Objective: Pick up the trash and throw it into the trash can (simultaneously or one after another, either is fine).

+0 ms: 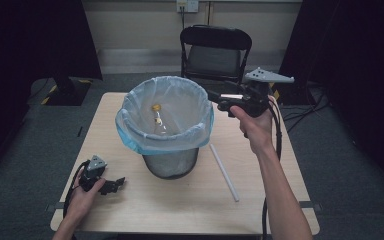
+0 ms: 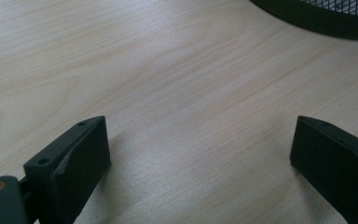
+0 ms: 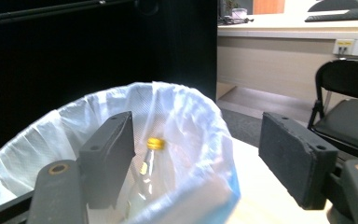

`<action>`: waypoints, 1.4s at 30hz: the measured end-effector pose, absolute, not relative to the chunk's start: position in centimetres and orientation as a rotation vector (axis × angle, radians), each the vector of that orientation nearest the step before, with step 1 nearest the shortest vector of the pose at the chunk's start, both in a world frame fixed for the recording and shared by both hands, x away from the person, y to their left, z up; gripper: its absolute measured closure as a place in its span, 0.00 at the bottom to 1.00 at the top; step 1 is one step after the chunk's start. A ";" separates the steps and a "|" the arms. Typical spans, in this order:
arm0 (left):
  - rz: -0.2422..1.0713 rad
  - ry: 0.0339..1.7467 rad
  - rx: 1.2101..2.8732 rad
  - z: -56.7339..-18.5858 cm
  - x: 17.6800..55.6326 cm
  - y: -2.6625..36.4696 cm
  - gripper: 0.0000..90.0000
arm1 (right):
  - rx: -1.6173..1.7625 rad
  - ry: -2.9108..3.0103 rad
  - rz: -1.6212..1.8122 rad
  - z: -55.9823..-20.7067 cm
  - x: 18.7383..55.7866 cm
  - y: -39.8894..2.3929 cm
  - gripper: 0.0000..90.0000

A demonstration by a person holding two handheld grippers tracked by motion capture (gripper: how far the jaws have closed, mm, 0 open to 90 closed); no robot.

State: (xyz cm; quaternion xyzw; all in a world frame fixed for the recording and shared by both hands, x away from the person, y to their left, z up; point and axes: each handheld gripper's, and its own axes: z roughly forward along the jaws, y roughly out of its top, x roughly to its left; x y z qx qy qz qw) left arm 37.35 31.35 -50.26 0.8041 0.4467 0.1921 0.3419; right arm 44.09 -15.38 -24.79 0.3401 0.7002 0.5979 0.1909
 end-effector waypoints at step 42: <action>0.500 1.162 2.091 -50.3 37.4 31.3 0.05 | 1.254 2.293 1.278 -44.0 37.7 -21.7 0.37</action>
